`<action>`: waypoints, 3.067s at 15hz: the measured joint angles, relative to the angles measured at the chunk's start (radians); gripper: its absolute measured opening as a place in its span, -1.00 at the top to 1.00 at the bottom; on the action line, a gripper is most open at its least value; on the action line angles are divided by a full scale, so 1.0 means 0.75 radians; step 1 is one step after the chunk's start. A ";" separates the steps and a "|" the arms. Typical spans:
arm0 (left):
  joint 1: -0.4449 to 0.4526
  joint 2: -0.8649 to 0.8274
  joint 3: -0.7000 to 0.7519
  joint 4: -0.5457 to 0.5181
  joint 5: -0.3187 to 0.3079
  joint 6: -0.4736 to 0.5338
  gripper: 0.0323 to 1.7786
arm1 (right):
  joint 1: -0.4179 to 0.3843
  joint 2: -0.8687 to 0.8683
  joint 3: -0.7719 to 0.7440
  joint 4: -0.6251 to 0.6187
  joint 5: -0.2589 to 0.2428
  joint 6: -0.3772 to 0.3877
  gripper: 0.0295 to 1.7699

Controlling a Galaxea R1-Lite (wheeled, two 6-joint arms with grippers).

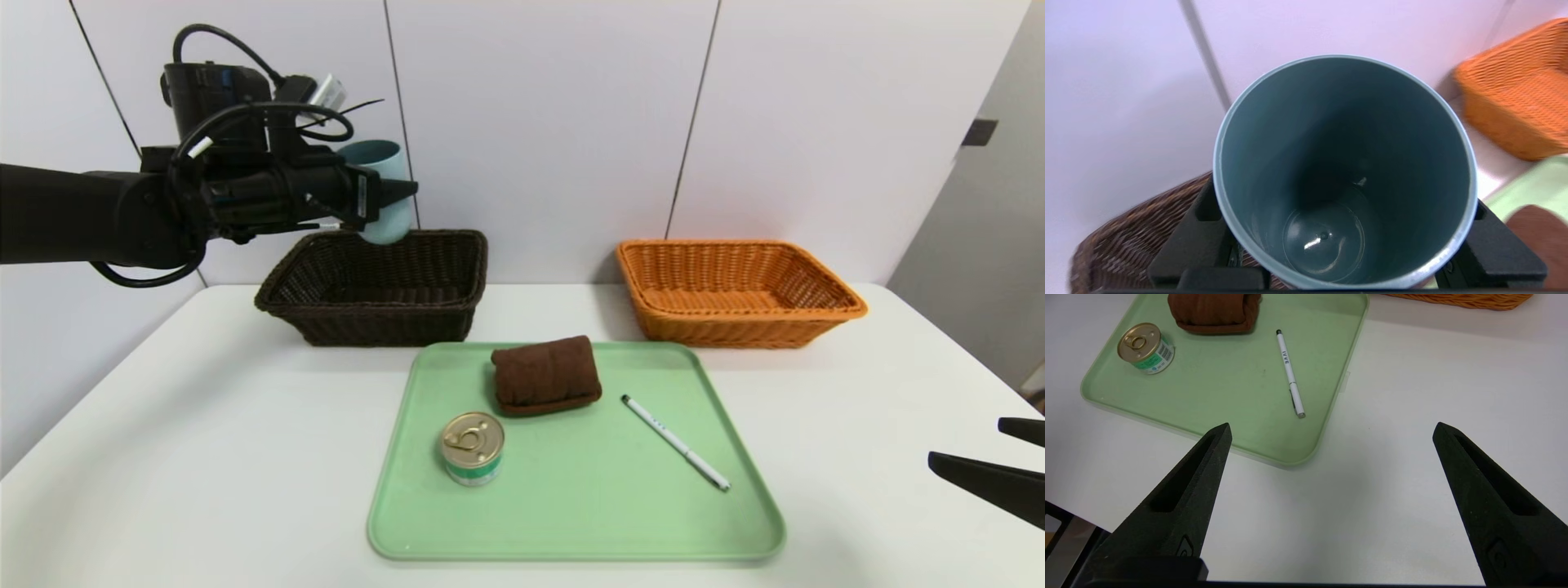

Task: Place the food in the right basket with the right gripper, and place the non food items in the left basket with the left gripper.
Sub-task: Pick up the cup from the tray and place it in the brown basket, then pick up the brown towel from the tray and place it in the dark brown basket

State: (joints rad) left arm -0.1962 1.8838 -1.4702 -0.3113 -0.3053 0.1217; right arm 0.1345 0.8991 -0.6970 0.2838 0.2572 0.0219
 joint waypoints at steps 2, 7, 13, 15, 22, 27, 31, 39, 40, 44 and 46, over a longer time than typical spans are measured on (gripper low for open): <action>0.070 0.053 -0.006 -0.003 -0.002 0.004 -0.30 | 0.000 0.000 0.003 0.000 0.000 -0.001 -0.92; 0.181 0.193 -0.013 -0.011 -0.004 0.008 -0.30 | -0.001 0.002 0.007 0.001 -0.004 -0.001 -0.92; 0.258 0.342 -0.033 -0.078 -0.001 0.010 -0.32 | 0.000 0.006 0.016 0.001 -0.006 -0.001 -0.92; 0.262 0.362 -0.033 -0.080 -0.004 0.006 -0.47 | 0.000 0.007 0.021 0.001 -0.004 -0.001 -0.92; 0.269 0.307 0.008 -0.079 -0.003 -0.005 -0.73 | -0.002 0.010 0.025 0.000 -0.006 0.001 -0.92; 0.271 0.069 0.085 -0.079 -0.003 -0.007 -0.82 | -0.002 0.003 0.034 0.000 -0.005 0.003 -0.92; 0.233 -0.119 0.112 -0.067 -0.004 -0.002 -0.86 | -0.004 -0.009 0.035 0.000 -0.002 0.028 -0.92; -0.298 -0.228 0.224 -0.058 -0.003 -0.070 -0.88 | -0.004 -0.045 0.058 0.000 -0.005 0.028 -0.92; -0.376 -0.210 0.233 -0.058 -0.005 -0.070 -0.89 | -0.004 -0.049 0.058 -0.002 -0.004 0.028 -0.92; -0.551 -0.103 0.211 -0.018 -0.115 0.060 -0.90 | -0.004 -0.055 0.055 -0.003 -0.006 0.030 -0.92; -0.587 -0.067 0.207 0.037 -0.166 0.138 -0.90 | -0.004 -0.055 0.055 -0.003 -0.003 0.030 -0.92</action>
State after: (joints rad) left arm -0.6364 1.8338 -1.3153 -0.2838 -0.4300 0.2251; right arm 0.1317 0.8577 -0.6557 0.2819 0.2549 0.0443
